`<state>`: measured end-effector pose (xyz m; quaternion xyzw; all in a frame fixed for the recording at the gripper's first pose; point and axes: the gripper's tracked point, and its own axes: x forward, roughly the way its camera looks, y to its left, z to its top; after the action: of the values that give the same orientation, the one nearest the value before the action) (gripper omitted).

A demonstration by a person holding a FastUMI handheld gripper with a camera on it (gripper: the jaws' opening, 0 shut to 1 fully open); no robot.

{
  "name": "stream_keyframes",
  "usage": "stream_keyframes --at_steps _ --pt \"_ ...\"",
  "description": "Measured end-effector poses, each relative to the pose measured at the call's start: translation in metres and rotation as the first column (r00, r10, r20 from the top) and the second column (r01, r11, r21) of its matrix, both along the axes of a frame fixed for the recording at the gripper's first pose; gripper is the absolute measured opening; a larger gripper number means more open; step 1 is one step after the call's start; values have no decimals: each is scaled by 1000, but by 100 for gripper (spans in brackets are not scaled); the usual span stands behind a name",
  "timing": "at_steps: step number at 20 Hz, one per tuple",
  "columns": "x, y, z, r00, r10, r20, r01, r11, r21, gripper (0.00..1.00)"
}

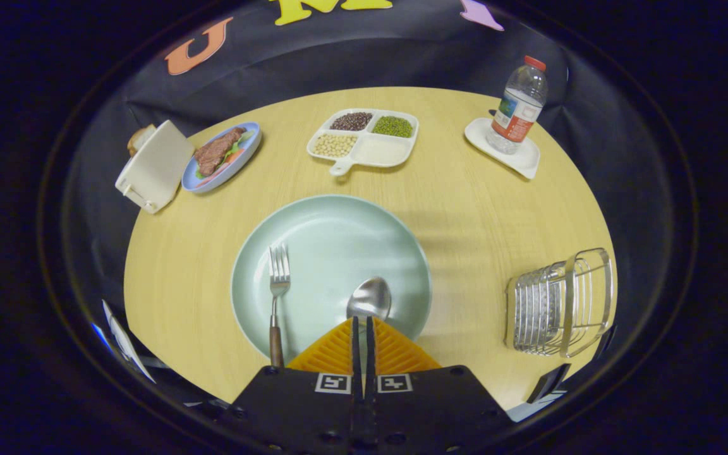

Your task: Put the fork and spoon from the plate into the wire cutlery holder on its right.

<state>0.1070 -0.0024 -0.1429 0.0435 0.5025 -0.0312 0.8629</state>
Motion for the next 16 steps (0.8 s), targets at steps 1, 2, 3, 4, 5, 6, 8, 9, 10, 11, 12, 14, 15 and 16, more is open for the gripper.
stream_keyframes --at_steps 1,2,3,4,5,6,8,9,10,11,12,14,15,16 --pt "-1 2 1 1000 1 3 -1 1000 -1 1" --pt "-3 3 3 1000 3 7 -3 1000 0 1" --pt "-5 5 4 1000 4 7 -4 1000 1 1" --pt "-7 6 5 1000 -4 6 4 1000 2 1" --pt "-8 8 5 1000 -15 0 15 1000 5 1" --pt "-10 12 6 1000 -17 -6 17 1000 17 1" --pt "-13 18 2 999 -37 -21 37 999 27 4" --pt "-15 22 1 999 -43 -31 44 999 27 11" --pt "-17 25 -2 998 -55 -41 56 998 26 16" --pt "-18 27 -4 996 -69 -55 70 997 23 23" --pt "-20 28 -9 994 -85 -71 86 996 18 23" --pt "-24 27 -19 983 -143 -113 146 989 18 23" --pt "-23 29 -23 978 -166 -127 171 985 33 23" --pt "-20 29 -26 975 -180 -132 186 982 36 24"
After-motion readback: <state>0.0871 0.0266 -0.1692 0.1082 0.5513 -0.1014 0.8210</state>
